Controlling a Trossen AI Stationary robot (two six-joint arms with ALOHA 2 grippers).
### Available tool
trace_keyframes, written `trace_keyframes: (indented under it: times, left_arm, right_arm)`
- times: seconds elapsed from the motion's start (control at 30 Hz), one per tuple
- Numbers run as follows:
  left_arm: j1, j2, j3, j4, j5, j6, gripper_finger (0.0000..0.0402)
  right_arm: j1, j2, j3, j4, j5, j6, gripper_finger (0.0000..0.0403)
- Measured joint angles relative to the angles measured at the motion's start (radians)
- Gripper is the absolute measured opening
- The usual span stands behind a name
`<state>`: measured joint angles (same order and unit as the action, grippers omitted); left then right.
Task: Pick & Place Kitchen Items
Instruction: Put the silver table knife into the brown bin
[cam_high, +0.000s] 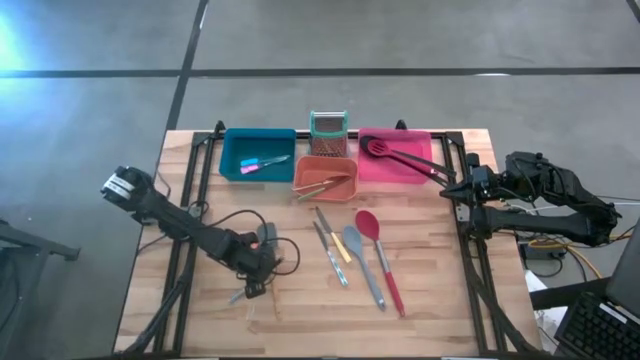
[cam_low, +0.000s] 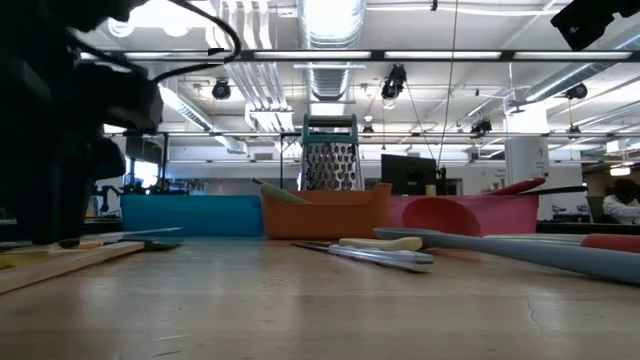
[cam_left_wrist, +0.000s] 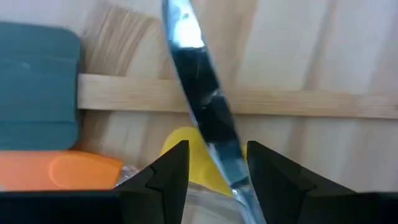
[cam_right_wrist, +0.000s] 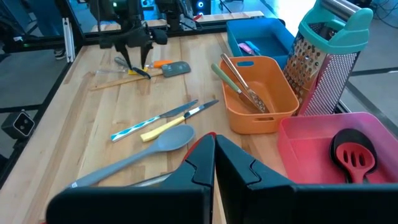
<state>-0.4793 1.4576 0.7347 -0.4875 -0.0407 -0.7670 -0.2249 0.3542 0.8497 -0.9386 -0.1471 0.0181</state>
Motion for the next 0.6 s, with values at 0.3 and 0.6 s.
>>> trace_keyframes:
  times: [0.3,0.6]
  left_arm:
    - [0.000,0.103,0.022,0.015,0.000,0.020,0.0165]
    - [0.000,0.107,0.026,0.025,-0.035,0.026,0.0072]
  right_arm:
    - [0.000,0.000,0.000,0.000,0.000,0.000,0.0009]
    - [0.000,0.000,0.000,0.000,0.000,0.000,0.0009]
